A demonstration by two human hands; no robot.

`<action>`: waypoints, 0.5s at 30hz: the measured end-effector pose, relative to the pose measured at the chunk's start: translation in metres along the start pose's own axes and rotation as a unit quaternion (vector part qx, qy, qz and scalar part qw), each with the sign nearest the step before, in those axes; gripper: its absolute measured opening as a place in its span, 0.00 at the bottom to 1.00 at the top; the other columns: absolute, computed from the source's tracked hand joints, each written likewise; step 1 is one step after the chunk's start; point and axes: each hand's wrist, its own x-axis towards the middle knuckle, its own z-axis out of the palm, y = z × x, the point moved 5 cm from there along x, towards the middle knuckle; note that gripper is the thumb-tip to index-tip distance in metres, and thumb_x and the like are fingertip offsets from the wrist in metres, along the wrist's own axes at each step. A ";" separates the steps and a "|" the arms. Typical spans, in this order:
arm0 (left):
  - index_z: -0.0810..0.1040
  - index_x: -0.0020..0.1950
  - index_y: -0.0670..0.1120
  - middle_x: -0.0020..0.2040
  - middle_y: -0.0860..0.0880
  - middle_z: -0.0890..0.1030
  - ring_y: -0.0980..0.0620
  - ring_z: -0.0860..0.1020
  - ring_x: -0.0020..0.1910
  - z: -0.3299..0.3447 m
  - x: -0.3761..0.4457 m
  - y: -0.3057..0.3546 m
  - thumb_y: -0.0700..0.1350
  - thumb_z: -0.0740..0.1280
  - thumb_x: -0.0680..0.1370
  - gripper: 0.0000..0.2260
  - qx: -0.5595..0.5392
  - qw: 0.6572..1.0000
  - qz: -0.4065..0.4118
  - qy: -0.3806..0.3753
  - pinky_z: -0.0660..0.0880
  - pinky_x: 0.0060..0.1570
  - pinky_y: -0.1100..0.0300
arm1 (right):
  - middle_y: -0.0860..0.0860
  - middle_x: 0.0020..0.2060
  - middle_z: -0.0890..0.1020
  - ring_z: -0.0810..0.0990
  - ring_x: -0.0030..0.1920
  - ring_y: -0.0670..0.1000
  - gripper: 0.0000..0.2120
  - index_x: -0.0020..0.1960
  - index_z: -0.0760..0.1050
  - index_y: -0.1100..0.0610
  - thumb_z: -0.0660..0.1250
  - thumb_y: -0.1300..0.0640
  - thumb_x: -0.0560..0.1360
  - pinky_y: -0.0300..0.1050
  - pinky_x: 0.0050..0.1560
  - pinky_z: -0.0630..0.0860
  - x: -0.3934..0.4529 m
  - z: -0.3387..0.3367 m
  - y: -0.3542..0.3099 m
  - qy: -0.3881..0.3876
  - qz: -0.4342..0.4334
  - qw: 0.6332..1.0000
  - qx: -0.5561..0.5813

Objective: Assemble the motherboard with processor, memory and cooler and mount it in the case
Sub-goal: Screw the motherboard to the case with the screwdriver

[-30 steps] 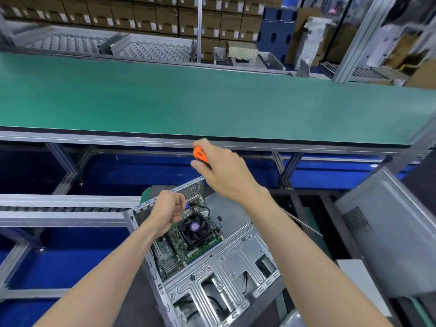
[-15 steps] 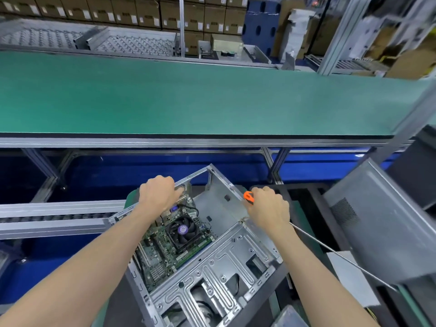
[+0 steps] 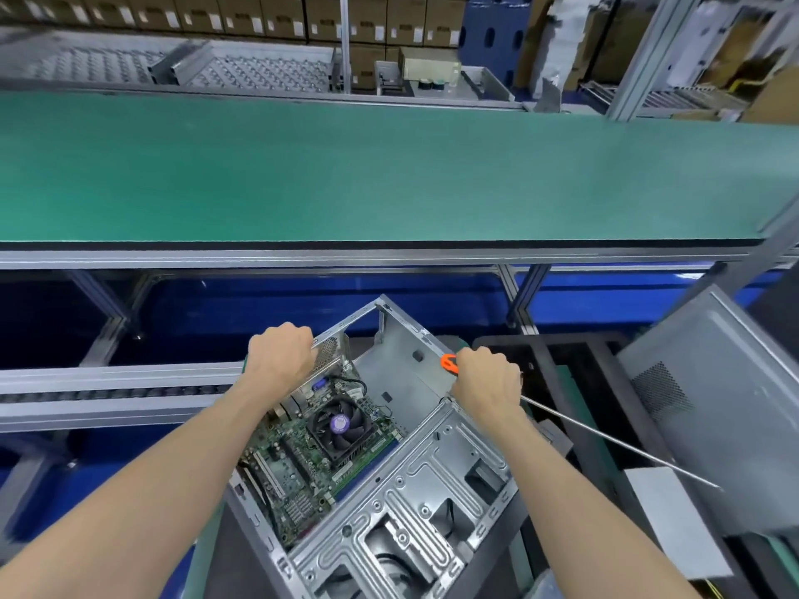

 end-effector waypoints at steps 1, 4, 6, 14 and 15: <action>0.66 0.34 0.48 0.33 0.51 0.72 0.51 0.69 0.28 0.002 -0.002 -0.007 0.53 0.60 0.81 0.17 -0.003 1.000 -0.011 -0.003 0.63 0.31 0.58 | 0.48 0.32 0.66 0.70 0.35 0.56 0.10 0.40 0.64 0.53 0.66 0.59 0.74 0.47 0.36 0.63 0.005 -0.002 -0.006 0.001 -0.006 1.000 0.003; 0.68 0.34 0.47 0.32 0.51 0.73 0.51 0.69 0.28 0.008 -0.011 -0.031 0.50 0.62 0.78 0.15 -0.016 0.999 -0.048 -0.016 0.60 0.29 0.60 | 0.49 0.37 0.72 0.77 0.40 0.58 0.08 0.43 0.66 0.53 0.66 0.60 0.73 0.47 0.38 0.64 0.019 -0.005 -0.026 0.003 -0.031 1.000 0.005; 0.68 0.33 0.47 0.31 0.51 0.72 0.51 0.68 0.28 0.011 -0.020 -0.045 0.49 0.62 0.77 0.13 -0.018 0.997 -0.068 -0.020 0.59 0.29 0.60 | 0.50 0.42 0.78 0.79 0.44 0.58 0.08 0.45 0.68 0.52 0.67 0.61 0.73 0.47 0.39 0.65 0.029 -0.007 -0.040 0.003 -0.054 0.999 0.001; 0.65 0.31 0.48 0.28 0.52 0.66 0.47 0.70 0.30 0.026 -0.061 -0.080 0.51 0.64 0.76 0.16 -0.047 0.989 -0.143 -0.012 0.61 0.31 0.59 | 0.50 0.37 0.73 0.72 0.38 0.56 0.09 0.46 0.69 0.52 0.68 0.62 0.74 0.48 0.39 0.65 0.069 -0.016 -0.093 0.008 -0.151 0.987 -0.045; 0.67 0.31 0.48 0.29 0.53 0.65 0.47 0.69 0.31 0.028 -0.066 -0.082 0.52 0.63 0.76 0.16 -0.049 0.987 -0.155 -0.017 0.61 0.32 0.59 | 0.50 0.36 0.72 0.73 0.38 0.56 0.09 0.46 0.68 0.52 0.67 0.63 0.74 0.48 0.39 0.65 0.074 -0.017 -0.099 0.009 -0.165 0.985 -0.047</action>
